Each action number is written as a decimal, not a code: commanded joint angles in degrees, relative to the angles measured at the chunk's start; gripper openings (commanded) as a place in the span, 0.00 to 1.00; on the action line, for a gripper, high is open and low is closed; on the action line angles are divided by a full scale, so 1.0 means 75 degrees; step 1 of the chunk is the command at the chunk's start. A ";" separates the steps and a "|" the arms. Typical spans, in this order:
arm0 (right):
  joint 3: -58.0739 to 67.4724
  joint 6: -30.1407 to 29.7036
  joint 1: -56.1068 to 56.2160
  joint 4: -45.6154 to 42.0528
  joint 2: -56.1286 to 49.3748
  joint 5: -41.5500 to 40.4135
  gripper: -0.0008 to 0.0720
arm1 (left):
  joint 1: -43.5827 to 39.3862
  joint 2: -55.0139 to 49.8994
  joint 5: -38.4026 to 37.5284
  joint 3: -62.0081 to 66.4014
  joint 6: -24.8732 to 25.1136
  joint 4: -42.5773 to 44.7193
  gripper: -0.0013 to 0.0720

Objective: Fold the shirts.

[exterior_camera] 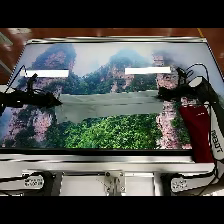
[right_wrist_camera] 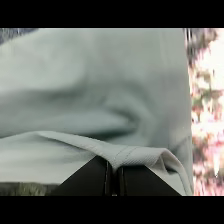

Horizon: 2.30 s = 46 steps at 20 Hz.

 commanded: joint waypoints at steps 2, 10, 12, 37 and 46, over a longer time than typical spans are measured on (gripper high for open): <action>0.0662 0.0548 0.0163 -0.0189 -0.0988 -0.0350 0.12 | -0.0023 -0.1271 0.0015 0.1180 -0.0125 -0.0137 0.07; 0.0670 0.0364 0.0015 0.0058 -0.1183 -0.0309 0.83 | 0.0052 -0.2078 -0.0367 0.1556 -0.0527 -0.0358 0.81; 0.0670 0.0481 -0.0315 0.0073 -0.1020 -0.0245 0.83 | 0.0195 -0.2072 -0.0769 0.1556 -0.0560 -0.0361 0.81; 0.0670 -0.0688 -0.0705 0.4068 -0.0874 0.1239 0.11 | -0.0860 -0.2072 -0.0962 0.1553 -0.0105 -0.2055 0.06; 0.0670 0.0358 -0.0702 0.4068 0.1670 0.2903 0.11 | -0.4736 -0.2369 0.2087 0.1553 0.0020 -0.3203 0.07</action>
